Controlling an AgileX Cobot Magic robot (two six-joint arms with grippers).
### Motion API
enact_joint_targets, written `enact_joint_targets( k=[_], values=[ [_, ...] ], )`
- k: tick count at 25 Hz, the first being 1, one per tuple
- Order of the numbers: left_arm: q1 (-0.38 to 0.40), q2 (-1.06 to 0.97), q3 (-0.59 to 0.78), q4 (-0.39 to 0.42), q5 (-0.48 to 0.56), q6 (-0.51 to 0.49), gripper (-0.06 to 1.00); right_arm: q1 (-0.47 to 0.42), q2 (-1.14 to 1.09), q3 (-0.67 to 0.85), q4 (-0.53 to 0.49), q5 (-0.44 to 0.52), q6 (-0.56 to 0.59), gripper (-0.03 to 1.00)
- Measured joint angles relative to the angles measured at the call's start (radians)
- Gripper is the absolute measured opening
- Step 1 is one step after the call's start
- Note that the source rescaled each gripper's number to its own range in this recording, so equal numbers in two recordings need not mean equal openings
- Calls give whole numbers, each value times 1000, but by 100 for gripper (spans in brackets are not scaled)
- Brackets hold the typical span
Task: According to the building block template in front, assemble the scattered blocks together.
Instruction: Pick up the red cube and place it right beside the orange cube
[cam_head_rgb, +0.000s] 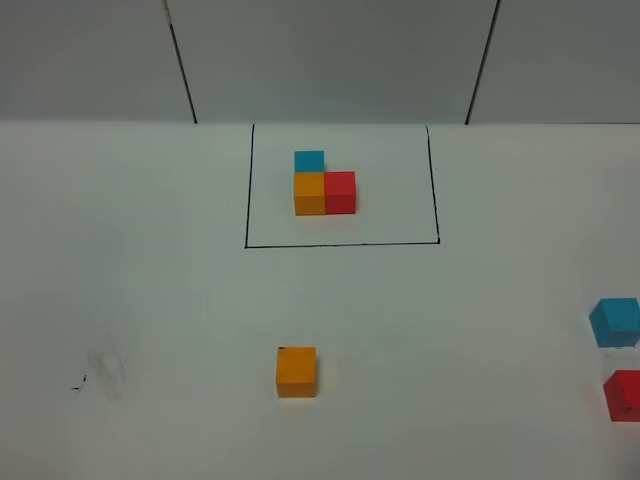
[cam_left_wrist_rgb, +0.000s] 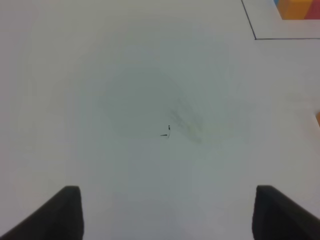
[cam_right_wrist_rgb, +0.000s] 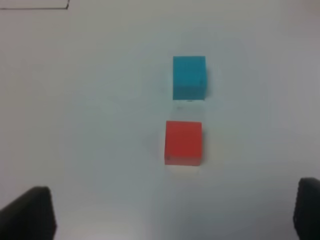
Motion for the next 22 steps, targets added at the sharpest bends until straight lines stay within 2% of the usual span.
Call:
enact_joint_targets(
  k=[6,13,22],
  values=[
    [0,0,0,0,0,0,53,0,319,-70,-29,-48,7,100],
    [0,0,0,0,0,0,53,0,615,-79,-39,-157,11,91],
    [0,0,0,0,0,-3,53,0,826,-79,-40,-246,37,90]
  ],
)
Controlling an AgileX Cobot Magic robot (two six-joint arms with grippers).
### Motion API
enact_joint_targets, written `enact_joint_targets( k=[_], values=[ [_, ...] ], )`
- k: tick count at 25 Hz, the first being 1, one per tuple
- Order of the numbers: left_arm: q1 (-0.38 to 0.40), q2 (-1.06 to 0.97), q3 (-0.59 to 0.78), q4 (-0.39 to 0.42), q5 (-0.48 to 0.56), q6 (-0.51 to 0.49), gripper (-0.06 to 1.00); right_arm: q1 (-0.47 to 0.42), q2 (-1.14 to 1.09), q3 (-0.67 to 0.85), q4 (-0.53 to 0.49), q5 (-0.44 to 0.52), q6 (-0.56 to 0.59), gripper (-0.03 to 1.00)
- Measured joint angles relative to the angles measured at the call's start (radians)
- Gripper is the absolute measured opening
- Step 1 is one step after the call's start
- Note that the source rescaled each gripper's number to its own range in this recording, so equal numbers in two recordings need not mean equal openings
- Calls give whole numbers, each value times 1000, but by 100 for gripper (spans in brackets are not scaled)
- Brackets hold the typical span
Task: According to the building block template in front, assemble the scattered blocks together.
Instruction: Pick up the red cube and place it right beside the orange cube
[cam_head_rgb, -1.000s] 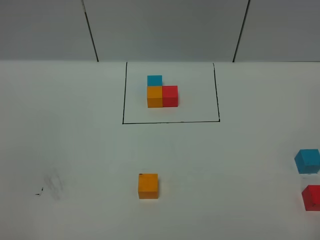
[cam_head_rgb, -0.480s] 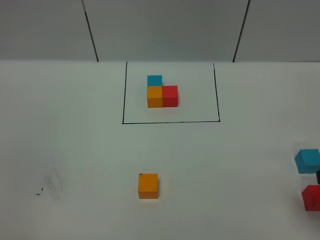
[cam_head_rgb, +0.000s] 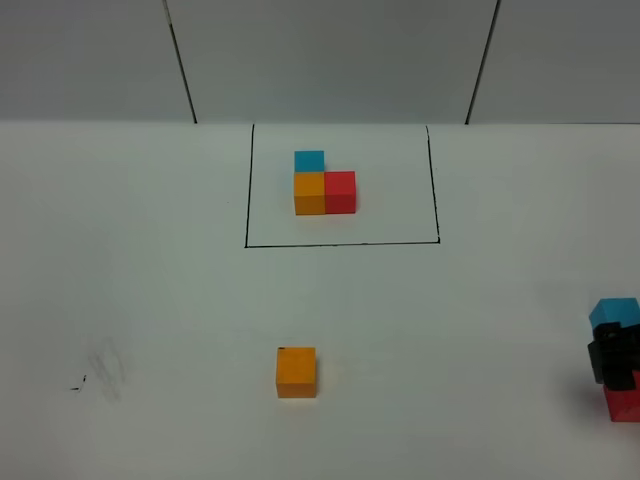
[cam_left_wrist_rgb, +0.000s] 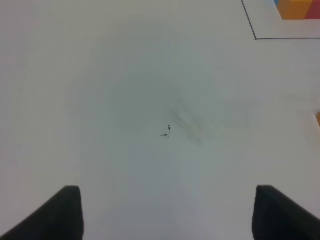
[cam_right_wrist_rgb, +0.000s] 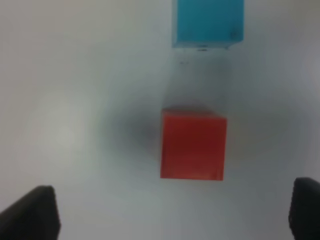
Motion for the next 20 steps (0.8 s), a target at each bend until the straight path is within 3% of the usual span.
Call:
enact_joint_targets(
  k=[20],
  values=[
    [0,0,0,0,0,-2,53,-87,265,-1,-13,-128,17,89]
  ],
)
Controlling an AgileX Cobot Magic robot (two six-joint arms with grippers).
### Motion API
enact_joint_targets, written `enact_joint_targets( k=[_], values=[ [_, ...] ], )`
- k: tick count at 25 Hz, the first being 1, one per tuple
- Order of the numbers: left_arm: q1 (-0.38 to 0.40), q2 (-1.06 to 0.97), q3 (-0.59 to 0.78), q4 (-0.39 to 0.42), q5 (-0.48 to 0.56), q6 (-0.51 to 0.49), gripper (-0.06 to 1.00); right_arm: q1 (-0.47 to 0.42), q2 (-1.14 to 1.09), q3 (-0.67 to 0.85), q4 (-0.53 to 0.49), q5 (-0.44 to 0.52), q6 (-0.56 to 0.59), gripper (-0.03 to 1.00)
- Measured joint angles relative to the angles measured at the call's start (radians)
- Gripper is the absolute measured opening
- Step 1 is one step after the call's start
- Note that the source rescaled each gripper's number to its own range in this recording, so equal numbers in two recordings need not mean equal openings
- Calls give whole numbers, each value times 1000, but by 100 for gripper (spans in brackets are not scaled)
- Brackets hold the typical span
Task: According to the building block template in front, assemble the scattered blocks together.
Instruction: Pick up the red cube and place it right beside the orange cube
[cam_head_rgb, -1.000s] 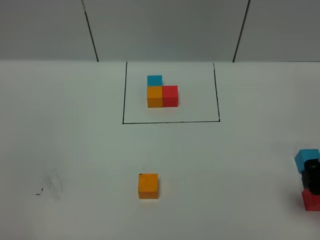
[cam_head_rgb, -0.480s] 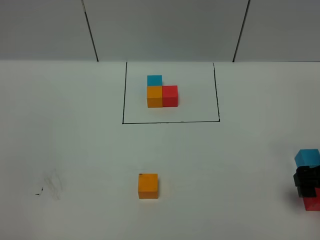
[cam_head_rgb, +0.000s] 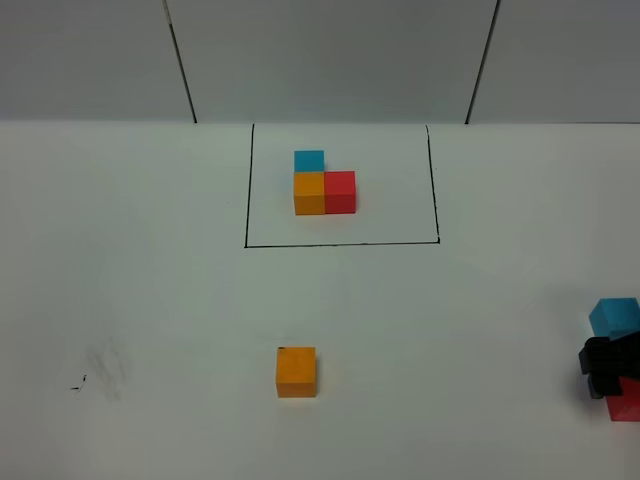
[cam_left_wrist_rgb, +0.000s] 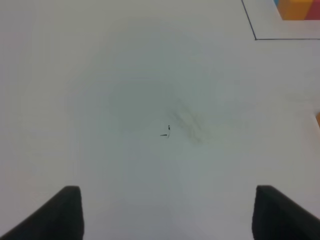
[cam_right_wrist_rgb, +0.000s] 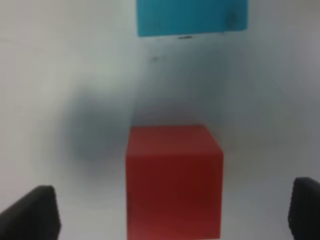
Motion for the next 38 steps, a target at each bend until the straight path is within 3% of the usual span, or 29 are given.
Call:
enact_joint_targets(
  k=[25,29,33,38],
  values=[
    [0,0,0,0,0,0,52,-11,106,0,29,-43,-9,75],
    [0,0,0,0,0,0,52,-11,108,0,31,-50,-11,61],
    [0,0,0,0,0,0,52,-11,108,0,31,-52,-11,28],
    [0,0,0,0,0,0,51,-11,103,0,28,-53,-14,25]
  ],
)
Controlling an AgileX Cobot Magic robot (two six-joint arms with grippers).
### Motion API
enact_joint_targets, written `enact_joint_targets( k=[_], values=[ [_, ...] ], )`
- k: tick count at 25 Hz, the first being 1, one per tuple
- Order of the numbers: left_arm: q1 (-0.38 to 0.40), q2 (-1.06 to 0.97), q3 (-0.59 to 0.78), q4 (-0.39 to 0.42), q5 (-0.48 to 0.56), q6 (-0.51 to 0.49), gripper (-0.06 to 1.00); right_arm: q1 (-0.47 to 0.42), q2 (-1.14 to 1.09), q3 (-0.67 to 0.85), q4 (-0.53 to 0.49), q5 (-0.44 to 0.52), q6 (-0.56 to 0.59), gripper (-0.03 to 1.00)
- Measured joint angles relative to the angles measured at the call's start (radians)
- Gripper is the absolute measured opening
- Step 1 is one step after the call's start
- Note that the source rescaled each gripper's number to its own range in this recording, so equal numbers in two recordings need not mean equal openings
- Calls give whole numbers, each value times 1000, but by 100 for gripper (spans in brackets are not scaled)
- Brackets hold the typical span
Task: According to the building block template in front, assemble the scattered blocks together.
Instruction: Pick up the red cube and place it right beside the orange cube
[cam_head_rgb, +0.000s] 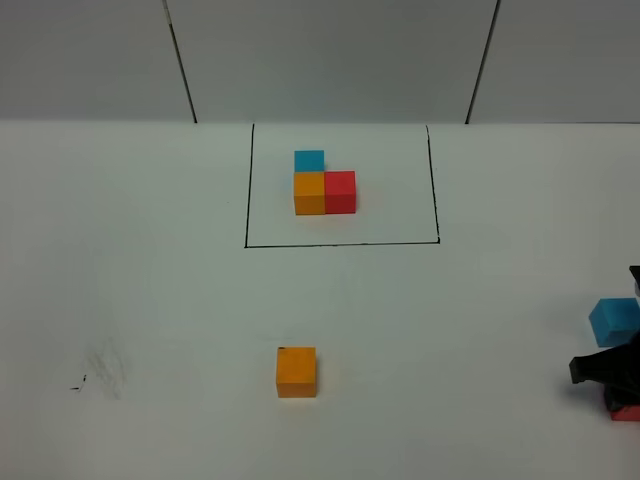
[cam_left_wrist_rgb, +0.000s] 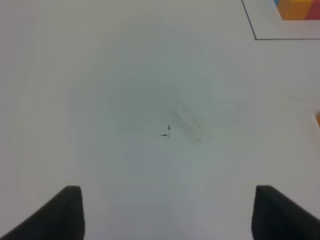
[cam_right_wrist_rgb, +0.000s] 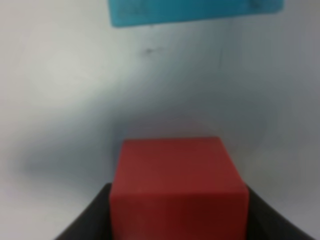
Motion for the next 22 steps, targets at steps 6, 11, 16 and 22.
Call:
enact_joint_targets(
  k=[6,11,16,22],
  values=[
    [0,0,0,0,0,0,51,35,-107,-5,-9,43,-47,25],
    [0,0,0,0,0,1,51,147,-165,-76,55,192,-299,25],
    [0,0,0,0,0,1,51,273,-136,-162,130,288,-597,25],
    [0,0,0,0,0,1,51,403,-16,-261,125,311,-742,25]
  ],
)
